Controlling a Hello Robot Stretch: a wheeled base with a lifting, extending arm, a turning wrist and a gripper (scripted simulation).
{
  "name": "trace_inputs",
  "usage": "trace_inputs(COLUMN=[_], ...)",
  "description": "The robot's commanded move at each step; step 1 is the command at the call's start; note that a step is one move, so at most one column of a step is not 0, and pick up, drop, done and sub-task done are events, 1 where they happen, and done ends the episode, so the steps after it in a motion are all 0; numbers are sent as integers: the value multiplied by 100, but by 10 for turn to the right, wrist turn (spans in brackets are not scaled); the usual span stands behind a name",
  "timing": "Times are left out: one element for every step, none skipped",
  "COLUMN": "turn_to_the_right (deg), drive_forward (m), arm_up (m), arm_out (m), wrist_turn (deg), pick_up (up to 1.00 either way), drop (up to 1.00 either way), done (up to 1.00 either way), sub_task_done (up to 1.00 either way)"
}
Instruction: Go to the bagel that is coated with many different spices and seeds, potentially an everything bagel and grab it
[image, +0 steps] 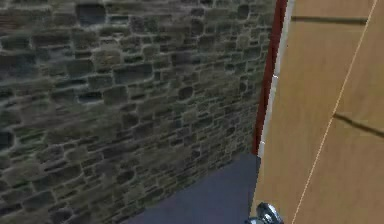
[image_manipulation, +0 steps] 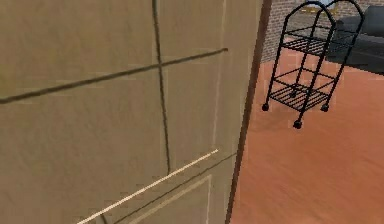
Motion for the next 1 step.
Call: trace_inputs(turn_to_the_right=[0], drive_forward=[55], arm_up=[0], arm_out=[0], wrist_turn=[0], pick_up=[0], drop=[0], done=[0], sub_task_done=[0])
